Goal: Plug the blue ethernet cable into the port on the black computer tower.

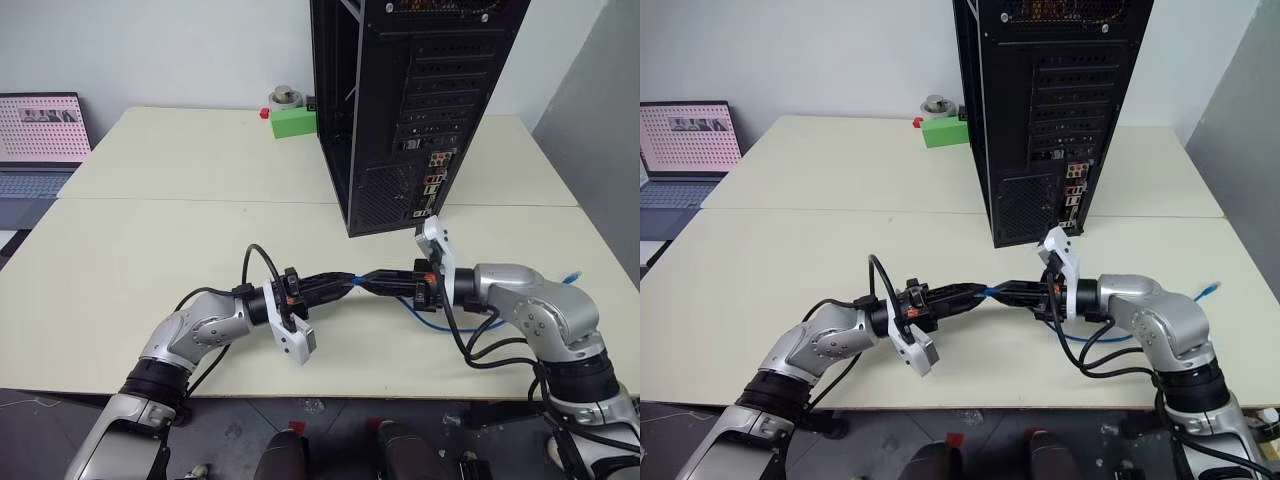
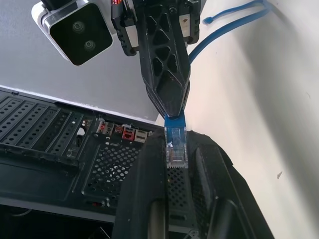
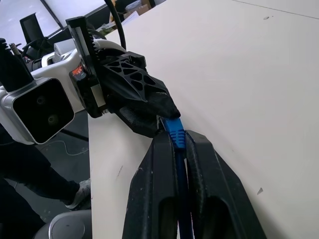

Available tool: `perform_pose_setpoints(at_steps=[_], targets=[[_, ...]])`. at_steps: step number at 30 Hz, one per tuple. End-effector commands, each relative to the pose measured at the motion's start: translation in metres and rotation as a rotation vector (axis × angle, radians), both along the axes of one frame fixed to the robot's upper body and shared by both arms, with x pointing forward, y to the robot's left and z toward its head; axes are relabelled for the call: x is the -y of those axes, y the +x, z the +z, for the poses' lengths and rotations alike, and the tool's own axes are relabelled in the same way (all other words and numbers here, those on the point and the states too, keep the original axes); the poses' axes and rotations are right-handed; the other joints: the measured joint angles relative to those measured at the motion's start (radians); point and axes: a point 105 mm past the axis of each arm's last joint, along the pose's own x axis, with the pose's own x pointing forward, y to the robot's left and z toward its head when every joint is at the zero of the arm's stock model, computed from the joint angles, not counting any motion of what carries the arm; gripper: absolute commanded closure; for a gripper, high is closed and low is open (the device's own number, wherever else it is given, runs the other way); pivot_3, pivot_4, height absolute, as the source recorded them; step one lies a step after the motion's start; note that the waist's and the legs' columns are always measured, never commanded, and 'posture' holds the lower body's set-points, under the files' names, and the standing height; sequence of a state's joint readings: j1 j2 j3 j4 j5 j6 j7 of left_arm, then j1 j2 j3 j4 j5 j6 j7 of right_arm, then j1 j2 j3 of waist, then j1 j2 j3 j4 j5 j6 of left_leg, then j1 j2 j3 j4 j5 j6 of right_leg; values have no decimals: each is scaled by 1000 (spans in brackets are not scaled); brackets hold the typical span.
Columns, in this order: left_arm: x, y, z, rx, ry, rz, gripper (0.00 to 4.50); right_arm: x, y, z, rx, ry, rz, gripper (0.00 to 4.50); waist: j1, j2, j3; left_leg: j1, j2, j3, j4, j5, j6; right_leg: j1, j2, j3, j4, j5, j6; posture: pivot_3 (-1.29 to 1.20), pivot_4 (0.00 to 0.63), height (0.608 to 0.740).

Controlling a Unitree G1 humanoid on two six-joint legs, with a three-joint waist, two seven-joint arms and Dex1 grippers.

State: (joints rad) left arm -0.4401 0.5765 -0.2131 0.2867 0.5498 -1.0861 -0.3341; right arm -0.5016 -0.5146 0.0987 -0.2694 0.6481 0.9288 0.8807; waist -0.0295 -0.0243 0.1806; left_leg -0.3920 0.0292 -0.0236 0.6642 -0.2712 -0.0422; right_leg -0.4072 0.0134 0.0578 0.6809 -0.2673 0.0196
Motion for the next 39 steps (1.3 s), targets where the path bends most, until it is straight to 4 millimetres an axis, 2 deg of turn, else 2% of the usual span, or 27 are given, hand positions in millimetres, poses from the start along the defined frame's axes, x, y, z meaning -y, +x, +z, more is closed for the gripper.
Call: perform_pose_setpoints(at_steps=[1, 6, 9, 14, 19, 24, 28, 32, 39], targets=[[-2, 1, 8, -15, -46, -2, 3364, -1, -1, 11, 39, 10, 24, 4500, 0, 0, 0, 0, 0, 0, 0, 0, 0, 0, 0, 0, 0, 0, 0, 0, 150, 740], [-4, 9, 2, -132, -48, 51, 2417, 3, -1, 12, 45, 1, 16, 4500, 0, 0, 0, 0, 0, 0, 0, 0, 0, 0, 0, -1, 0, 0, 0, 0, 150, 740], [-7, 15, 3, -259, -113, 98, 1811, 9, 0, 13, 63, -8, -14, 4500, -1, 0, 0, -1, 0, 0, 0, 0, 0, 0, 0, -1, 0, 0, 0, 0, 150, 740], [-4, 14, -14, -741, -217, 174, 838, 27, 10, 17, 125, -24, -160, 4500, -2, 0, 0, -1, 1, -1, 0, 0, 0, 0, -1, -3, 0, 0, 0, 0, 150, 740], [11, 14, 7, -950, -383, 182, 838, 56, 30, 25, 261, -62, -437, 4500, 0, 0, 0, -3, 0, -2, 1, 0, 0, 0, -1, -4, 0, 0, 0, 0, 150, 740], [20, 32, 25, -1005, -492, 275, 838, 69, 50, 34, 392, -74, -711, 4500, -3, 0, 0, -3, -2, -3, 1, 0, 0, 0, 0, -5, 0, -1, 1, 0, 150, 740], [35, 43, 42, -1037, -570, 307, 838, 82, 70, 41, 462, -47, -996, 4500, -5, 0, 0, -2, -1, -3, 0, 0, 0, 0, 2, -4, 0, 0, 0, 0, 150, 740], [47, 45, 52, -1011, -597, 292, 838, 83, 80, 44, 461, -10, -1100, 4500, -3, 0, 0, -3, -1, -2, 1, 0, -1, -1, 2, -2, 0, 0, 0, 0, 150, 740], [56, 50, 56, -949, -626, 320, 838, 81, 94, 51, 463, 24, -1146, 4500, -3, 0, 0, -2, -2, -1, 0, 0, -1, -2, 1, 5, 0, 0, 0, 0, 150, 740]])
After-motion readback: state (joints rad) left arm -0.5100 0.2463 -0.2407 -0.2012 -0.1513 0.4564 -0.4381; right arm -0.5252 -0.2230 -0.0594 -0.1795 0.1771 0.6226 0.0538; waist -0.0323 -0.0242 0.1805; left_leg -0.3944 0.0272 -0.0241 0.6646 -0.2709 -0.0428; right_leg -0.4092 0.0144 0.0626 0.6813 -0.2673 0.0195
